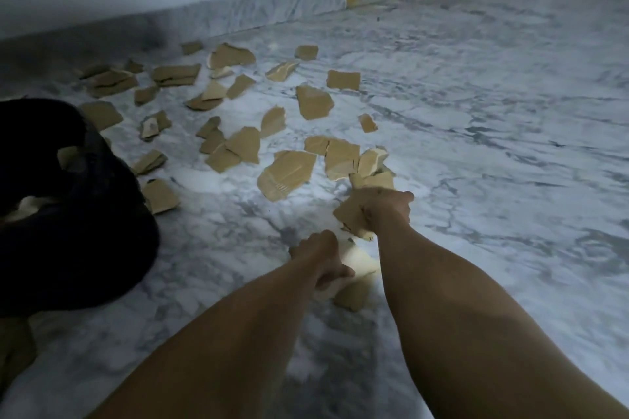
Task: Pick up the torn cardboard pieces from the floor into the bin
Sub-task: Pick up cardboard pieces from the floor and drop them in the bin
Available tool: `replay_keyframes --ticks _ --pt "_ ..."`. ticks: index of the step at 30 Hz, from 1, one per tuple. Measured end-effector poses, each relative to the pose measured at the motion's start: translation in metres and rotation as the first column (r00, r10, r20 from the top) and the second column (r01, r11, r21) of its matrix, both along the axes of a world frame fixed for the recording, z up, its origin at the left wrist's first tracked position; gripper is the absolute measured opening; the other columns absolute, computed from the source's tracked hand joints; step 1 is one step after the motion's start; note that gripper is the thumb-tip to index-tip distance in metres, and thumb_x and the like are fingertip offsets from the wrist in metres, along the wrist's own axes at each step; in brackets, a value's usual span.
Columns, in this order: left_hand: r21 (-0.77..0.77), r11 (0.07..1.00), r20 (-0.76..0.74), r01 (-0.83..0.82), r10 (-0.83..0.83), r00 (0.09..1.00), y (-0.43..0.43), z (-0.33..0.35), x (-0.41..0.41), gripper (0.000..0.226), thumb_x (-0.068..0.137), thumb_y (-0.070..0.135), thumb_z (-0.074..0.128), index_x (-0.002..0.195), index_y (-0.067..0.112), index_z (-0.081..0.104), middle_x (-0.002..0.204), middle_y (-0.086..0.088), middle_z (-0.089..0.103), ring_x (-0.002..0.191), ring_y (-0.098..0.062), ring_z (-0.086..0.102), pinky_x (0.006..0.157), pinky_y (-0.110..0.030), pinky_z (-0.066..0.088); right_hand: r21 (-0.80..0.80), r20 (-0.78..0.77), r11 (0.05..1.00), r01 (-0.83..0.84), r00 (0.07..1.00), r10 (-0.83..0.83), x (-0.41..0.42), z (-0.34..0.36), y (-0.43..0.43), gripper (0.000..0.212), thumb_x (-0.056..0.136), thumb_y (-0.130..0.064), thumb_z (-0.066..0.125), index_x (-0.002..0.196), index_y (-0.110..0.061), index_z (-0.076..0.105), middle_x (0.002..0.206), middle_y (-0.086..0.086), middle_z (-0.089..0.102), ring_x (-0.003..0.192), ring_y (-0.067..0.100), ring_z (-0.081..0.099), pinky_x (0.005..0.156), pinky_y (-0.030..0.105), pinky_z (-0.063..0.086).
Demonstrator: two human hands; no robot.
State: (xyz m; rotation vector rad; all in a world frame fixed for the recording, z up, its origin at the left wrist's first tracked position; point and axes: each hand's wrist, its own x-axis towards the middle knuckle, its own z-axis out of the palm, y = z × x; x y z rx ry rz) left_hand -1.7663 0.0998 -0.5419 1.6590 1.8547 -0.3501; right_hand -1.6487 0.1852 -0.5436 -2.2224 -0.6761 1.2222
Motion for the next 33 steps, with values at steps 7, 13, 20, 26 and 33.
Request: replay_keyframes --ticks 7,13,20,26,33 --pt "-0.042 0.986 0.041 -0.161 0.163 0.986 -0.052 0.005 -0.084 0.077 0.073 0.052 0.08 0.128 0.007 0.05 0.128 -0.011 0.055 0.116 -0.026 0.057 0.087 -0.033 0.048 -0.224 0.456 0.939 -0.262 0.823 0.338 -0.038 0.011 -0.049 0.043 0.093 -0.041 0.052 0.131 -0.021 0.049 0.136 0.009 0.037 0.125 0.029 0.035 0.1 0.045 0.033" --pt "-0.032 0.964 0.086 -0.264 0.266 0.96 -0.105 0.0 -0.149 0.076 0.081 0.048 0.075 0.136 0.006 0.044 0.136 -0.012 0.05 0.122 -0.026 0.053 0.086 -0.029 0.046 -0.284 0.554 0.853 -0.438 0.651 0.519 -0.05 0.008 -0.099 0.04 0.096 -0.032 0.048 0.134 -0.022 0.051 0.135 0.007 0.036 0.125 0.032 0.033 0.101 0.051 0.03" --pt "-0.007 0.946 0.158 -0.324 0.321 0.934 -0.125 -0.003 -0.169 0.074 0.081 0.046 0.076 0.134 0.003 0.047 0.133 -0.012 0.054 0.12 -0.026 0.055 0.091 -0.031 0.05 -0.174 0.397 0.861 -0.479 0.766 0.506 -0.067 0.021 -0.12 0.071 0.073 -0.046 0.062 0.13 -0.016 0.034 0.128 0.01 0.046 0.122 0.035 0.047 0.098 0.05 0.04" --pt "-0.001 0.946 0.143 -0.323 0.32 0.936 -0.113 -0.005 -0.165 0.078 0.08 0.043 0.078 0.138 0.005 0.044 0.136 -0.012 0.051 0.121 -0.026 0.055 0.092 -0.032 0.05 -0.285 0.251 0.755 -0.591 0.714 0.653 -0.053 0.026 -0.105 0.067 0.068 -0.029 0.088 0.12 0.001 0.058 0.109 0.011 0.064 0.091 0.024 0.063 0.072 0.033 0.055" --pt "0.065 0.953 0.107 -0.295 0.288 0.952 -0.087 -0.006 -0.159 0.07 0.077 0.045 0.079 0.128 0.006 0.05 0.131 -0.014 0.051 0.115 -0.029 0.057 0.087 -0.035 0.049 -0.264 0.302 0.517 -0.815 0.439 0.846 -0.05 0.032 -0.048 0.049 0.072 -0.031 0.087 0.111 -0.013 0.065 0.116 0.008 0.063 0.106 0.028 0.059 0.087 0.038 0.049"
